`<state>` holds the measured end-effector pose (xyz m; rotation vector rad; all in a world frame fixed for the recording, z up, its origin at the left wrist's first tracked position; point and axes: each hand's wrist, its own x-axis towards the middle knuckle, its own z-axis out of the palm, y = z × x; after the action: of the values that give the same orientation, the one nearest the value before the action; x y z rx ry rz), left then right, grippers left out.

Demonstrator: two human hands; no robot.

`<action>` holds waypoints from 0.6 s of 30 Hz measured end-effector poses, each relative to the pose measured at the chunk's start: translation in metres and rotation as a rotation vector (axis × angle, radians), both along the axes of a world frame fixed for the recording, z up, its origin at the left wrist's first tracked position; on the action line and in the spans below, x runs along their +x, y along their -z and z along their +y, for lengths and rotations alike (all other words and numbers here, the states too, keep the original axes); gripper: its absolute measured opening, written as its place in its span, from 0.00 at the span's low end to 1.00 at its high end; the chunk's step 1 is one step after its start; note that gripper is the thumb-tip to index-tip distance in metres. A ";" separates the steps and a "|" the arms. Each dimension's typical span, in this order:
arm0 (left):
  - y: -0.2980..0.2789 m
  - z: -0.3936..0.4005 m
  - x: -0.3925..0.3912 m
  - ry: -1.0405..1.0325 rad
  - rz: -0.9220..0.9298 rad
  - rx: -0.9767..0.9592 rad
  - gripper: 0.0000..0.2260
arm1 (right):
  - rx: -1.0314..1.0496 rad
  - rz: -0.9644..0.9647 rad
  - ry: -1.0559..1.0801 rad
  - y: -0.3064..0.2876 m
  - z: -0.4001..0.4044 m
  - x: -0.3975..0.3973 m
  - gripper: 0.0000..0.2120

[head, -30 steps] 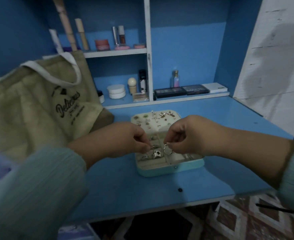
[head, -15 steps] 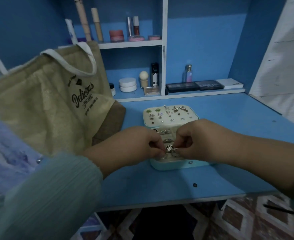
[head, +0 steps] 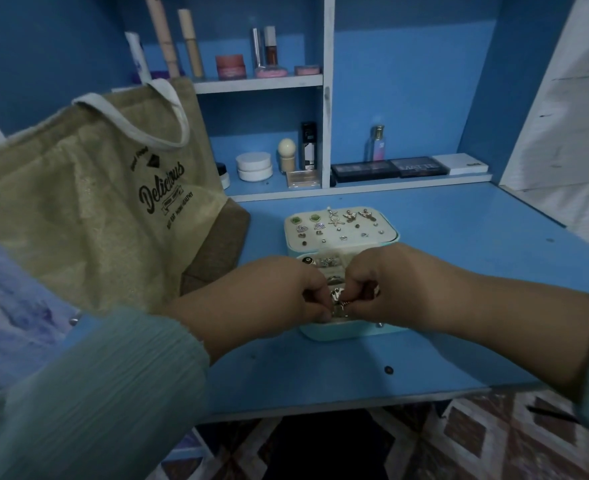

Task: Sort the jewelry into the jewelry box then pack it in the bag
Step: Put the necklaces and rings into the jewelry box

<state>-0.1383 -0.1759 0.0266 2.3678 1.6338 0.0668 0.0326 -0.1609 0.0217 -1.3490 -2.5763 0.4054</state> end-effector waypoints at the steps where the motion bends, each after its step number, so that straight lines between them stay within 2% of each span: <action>1: 0.000 0.000 0.000 0.002 0.004 0.004 0.05 | -0.015 0.008 0.000 0.000 0.000 0.001 0.01; 6: 0.004 -0.003 0.002 0.003 0.002 0.012 0.05 | -0.071 0.021 0.000 0.003 0.004 0.003 0.01; 10: 0.006 -0.005 0.002 -0.021 -0.075 0.004 0.06 | -0.132 0.010 -0.018 -0.001 0.005 0.004 0.05; 18: 0.008 -0.005 -0.001 -0.003 -0.093 0.079 0.05 | -0.183 0.076 0.055 -0.003 0.006 0.003 0.03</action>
<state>-0.1392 -0.1805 0.0184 2.3806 1.6200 0.2428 0.0354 -0.1549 0.0246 -1.4299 -2.4848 0.6840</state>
